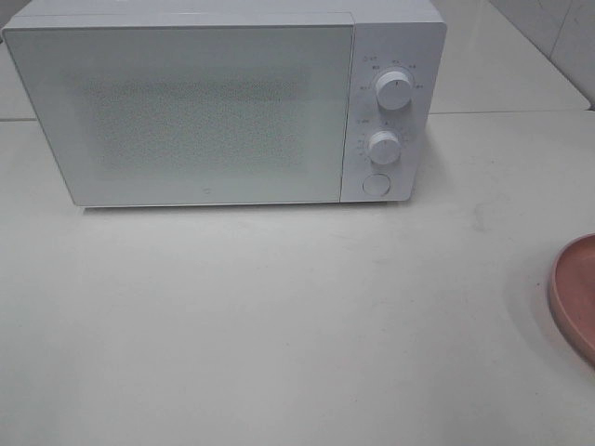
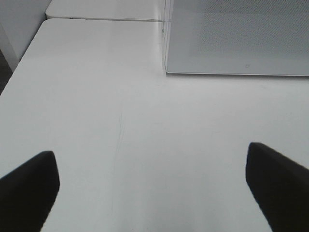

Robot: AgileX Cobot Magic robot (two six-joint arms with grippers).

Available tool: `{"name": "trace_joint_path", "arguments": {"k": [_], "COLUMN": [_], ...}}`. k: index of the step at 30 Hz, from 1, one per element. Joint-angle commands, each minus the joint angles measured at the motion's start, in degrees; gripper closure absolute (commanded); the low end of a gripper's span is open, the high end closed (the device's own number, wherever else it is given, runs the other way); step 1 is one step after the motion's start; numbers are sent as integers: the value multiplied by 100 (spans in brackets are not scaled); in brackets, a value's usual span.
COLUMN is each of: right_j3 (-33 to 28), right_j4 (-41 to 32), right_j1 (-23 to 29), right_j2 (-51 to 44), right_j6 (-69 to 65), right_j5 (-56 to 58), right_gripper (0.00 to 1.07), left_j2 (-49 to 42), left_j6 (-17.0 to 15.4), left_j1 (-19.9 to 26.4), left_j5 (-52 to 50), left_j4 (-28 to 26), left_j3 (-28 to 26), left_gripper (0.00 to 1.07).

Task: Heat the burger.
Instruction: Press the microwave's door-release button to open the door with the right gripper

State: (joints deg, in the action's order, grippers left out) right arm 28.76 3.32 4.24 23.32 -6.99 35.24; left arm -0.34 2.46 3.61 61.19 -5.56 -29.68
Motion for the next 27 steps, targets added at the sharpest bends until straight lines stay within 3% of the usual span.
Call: {"name": "trace_joint_path", "arguments": {"k": [1, 27], "right_j3": [-11, -11], "right_j4": [-23, -63], "right_j1": [-6, -6], "right_j2": [155, 2641], "right_j6": [-34, -34], "right_j5": [-275, -2807], "right_gripper": [32, 32], "left_j2": [-143, -143], "left_j6": [11, 11], "left_j1": [-23, -23], "left_j5": [6, 6], "left_j4": [-6, -6], "left_j3": [11, 11], "left_gripper": [9, 9]}}
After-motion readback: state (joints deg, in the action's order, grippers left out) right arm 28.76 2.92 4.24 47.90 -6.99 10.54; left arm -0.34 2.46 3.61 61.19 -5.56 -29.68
